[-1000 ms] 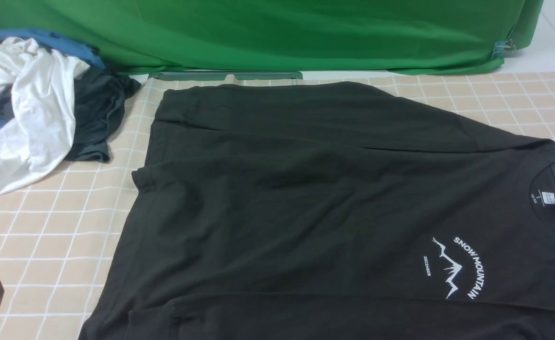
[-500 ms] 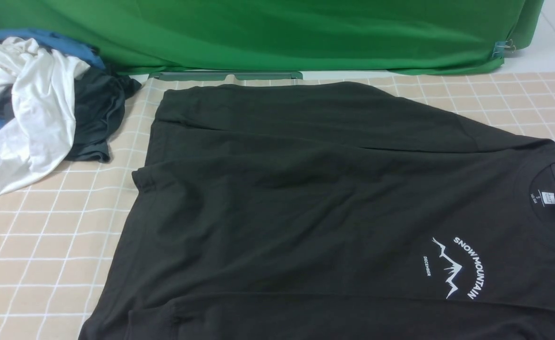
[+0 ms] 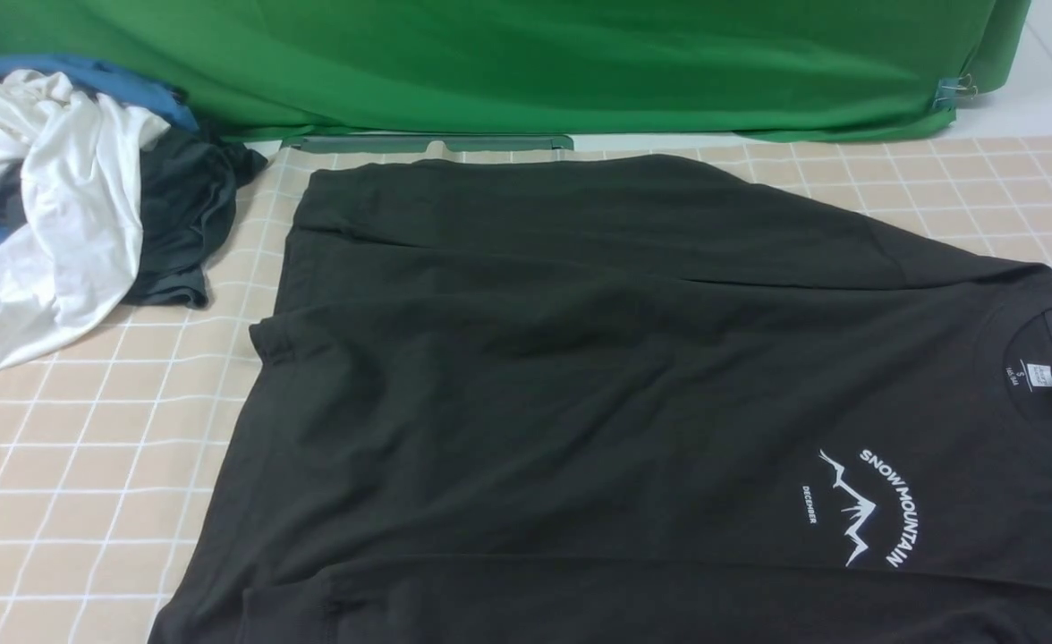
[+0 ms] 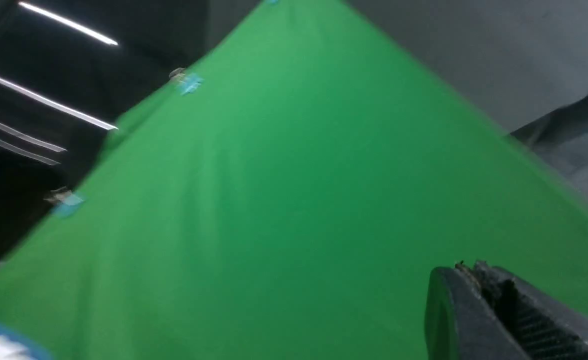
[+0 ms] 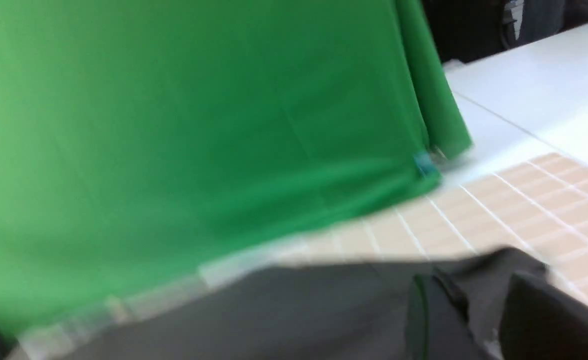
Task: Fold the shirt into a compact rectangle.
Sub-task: 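Grasp the left edge of the dark T-shirt lying flat on the table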
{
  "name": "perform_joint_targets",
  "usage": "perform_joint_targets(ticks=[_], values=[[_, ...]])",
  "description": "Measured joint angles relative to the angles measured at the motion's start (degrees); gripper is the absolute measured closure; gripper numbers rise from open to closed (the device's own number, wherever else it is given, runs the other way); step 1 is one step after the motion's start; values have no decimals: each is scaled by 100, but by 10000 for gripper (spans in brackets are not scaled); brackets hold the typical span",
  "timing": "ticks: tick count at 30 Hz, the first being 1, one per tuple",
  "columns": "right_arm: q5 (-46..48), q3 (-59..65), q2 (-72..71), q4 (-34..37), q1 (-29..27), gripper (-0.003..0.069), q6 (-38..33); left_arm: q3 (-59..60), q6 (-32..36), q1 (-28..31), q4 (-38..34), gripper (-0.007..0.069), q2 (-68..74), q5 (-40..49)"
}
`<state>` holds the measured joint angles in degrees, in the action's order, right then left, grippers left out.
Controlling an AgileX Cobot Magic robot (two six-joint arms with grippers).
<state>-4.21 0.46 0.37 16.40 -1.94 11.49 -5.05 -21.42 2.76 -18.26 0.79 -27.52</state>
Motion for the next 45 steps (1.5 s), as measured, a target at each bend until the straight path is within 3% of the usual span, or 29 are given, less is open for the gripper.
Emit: perform_joint_targets(ticks=[4, 6, 10, 13, 14, 17, 20, 23, 27, 31, 37, 45], values=[[-231, 0, 0, 3, 0, 421, 303, -1261, -175, 0, 608, 605, 496, 1401], [-327, 0, 0, 3, 0, 421, 431, -2332, -178, 0, 1030, 605, 1172, 2815], [-456, -46, 0, 18, 17, 441, 768, -3739, 885, 0, 1007, 605, 2601, 5586], [277, -452, 39, 37, 126, 505, 652, -4229, 1545, 0, 719, 605, 3474, 6923], [867, -898, 142, 37, 226, 563, 321, -4347, 2027, 0, 488, 605, 3999, 7573], [2196, -2128, 822, 37, 494, 619, -332, -4181, 2670, 0, -45, 608, 5036, 8380], [3168, -3151, 1817, 37, 714, 620, -580, -3776, 2930, -171, -268, 609, 5565, 8464], [4365, -4152, 2985, 37, 993, 620, -1149, -3283, 2892, -718, -203, 609, 5918, 8163], [5425, -4879, 4201, 202, 1363, 620, -1881, -2799, 1909, -1720, 437, 609, 6327, 7718], [5487, -4905, 4645, 328, 1674, 620, -2111, -2728, 1304, -2379, 1044, 607, 6866, 7469], [5264, -4730, 4695, 339, 1870, 620, -2117, -2728, 1233, -2523, 1322, 571, 7391, 6860], [5243, -4686, 4695, 339, 1883, 620, -2117, -2728, 957, -2534, 1910, 330, 7980, 6337]])
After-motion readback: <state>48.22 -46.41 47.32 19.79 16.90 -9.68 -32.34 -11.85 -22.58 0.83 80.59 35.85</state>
